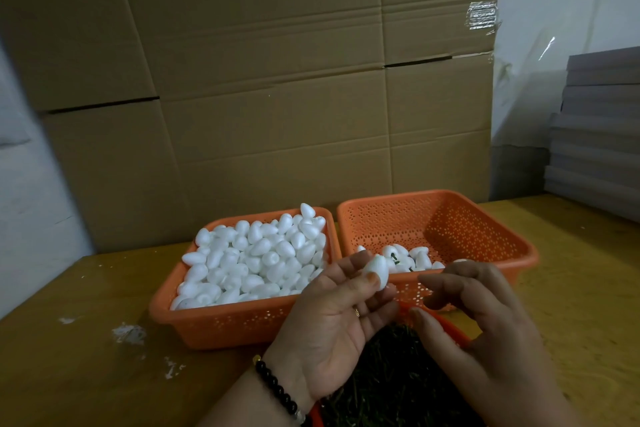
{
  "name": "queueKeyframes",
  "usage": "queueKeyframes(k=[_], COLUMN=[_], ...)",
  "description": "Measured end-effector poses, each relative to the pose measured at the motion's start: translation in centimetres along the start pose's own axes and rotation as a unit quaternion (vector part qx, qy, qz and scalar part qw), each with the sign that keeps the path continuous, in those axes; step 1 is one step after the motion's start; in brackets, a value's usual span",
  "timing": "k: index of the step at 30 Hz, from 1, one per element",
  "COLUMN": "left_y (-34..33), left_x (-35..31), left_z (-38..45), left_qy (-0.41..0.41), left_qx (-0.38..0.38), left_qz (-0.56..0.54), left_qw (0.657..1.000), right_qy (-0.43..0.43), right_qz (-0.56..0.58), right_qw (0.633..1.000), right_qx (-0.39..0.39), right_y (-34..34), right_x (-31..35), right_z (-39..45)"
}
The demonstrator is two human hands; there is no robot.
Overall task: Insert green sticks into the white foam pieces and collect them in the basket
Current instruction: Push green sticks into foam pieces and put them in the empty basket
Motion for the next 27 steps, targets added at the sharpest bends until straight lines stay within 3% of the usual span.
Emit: queueKeyframes(k=[6, 9, 13, 15, 18, 23, 27], left_y=[0.3, 0.4, 0.3, 0.2, 0.2, 0.4, 0.5], left_x=[-0.5, -0.9, -1.5, -1.5, -1.4, -0.9, -1.0], left_z=[0.0, -0.3, -0.8, -0.9, -0.8, -0.4, 0.2], left_qy=[-0.188, -0.273, -0.364, -0.379, -0.375, -0.343, -0.326], left_qx=[-0.044, -0.06, -0.086, -0.095, -0.091, -0.088, -0.087], left_qz=[0.136, 0.24, 0.378, 0.416, 0.44, 0.42, 0.437], left_qw=[0.972, 0.93, 0.847, 0.821, 0.811, 0.836, 0.834], right_qy=[0.003, 0.007, 0.011, 0.012, 0.015, 0.011, 0.012], right_qz=[-0.005, -0.014, -0.017, -0.018, -0.017, -0.019, -0.021], right_qw=[1.0, 1.0, 1.0, 1.0, 1.0, 0.999, 0.999], right_qx=[0.003, 0.007, 0.016, 0.02, 0.022, 0.025, 0.023], right_y=[0.0, 0.0, -0.1, -0.1, -0.1, -0.1, 0.0], right_x=[0.1, 0.0, 0.3, 0.3, 0.3, 0.3, 0.5], right_z=[-0.1, 0.0, 0.0, 0.0, 0.1, 0.1, 0.1])
Point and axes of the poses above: each hand's wrist, its own z-axis towards the middle knuckle, its own y-axis out of the back of the hand, x = y × z, the point moved 4 cm from there along z, towards the middle knuckle, and after that the axes turned 11 degrees about -x, right-handed, at the moved point
